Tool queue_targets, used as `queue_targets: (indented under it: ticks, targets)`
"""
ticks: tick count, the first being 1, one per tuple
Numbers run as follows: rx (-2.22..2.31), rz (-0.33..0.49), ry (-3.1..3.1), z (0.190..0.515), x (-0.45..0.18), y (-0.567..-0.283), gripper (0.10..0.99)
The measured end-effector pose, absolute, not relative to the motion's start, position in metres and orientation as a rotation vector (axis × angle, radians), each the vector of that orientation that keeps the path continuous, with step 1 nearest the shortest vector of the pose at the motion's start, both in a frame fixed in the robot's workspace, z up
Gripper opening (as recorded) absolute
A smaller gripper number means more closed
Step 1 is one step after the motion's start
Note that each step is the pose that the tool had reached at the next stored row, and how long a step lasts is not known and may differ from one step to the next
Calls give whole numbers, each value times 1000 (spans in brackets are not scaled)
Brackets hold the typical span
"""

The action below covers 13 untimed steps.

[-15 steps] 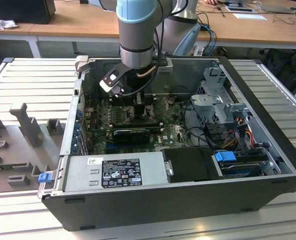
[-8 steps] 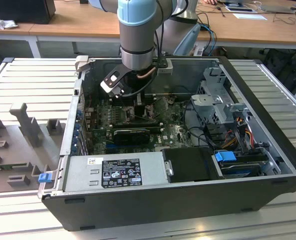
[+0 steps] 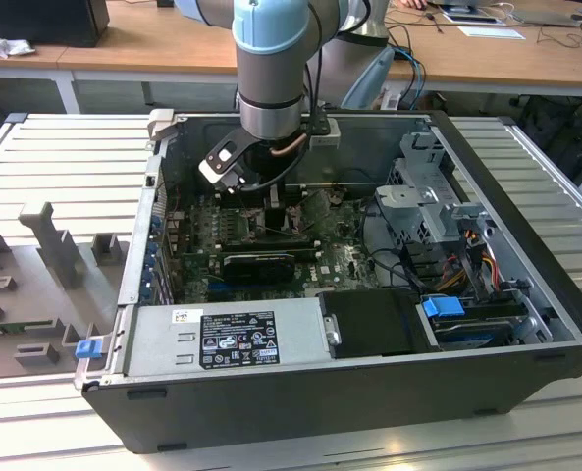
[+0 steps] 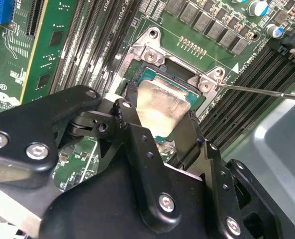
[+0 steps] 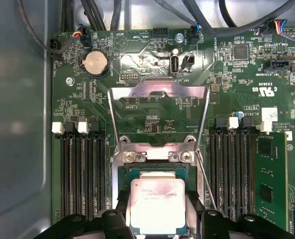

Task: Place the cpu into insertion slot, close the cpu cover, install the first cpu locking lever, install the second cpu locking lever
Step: 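Place the cpu into insertion slot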

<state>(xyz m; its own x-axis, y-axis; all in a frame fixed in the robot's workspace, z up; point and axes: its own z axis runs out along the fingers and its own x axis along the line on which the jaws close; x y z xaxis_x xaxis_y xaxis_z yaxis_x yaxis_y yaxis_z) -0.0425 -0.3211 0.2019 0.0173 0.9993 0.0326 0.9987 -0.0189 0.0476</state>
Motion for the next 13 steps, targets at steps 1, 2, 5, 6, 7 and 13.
queue_targets:
  ticks: [1, 2, 5, 6, 7, 13]
  targets:
    - [2233, 88, 2192, 202, -43, -321, 529]
    - [2233, 88, 2192, 202, -43, -321, 529]
    - [2233, 89, 2192, 202, -43, -321, 529]
    - [2233, 89, 2193, 202, -43, -321, 537]
    - [2233, 89, 2193, 202, -43, -321, 600]
    - [2233, 89, 2193, 206, -43, -321, 663]
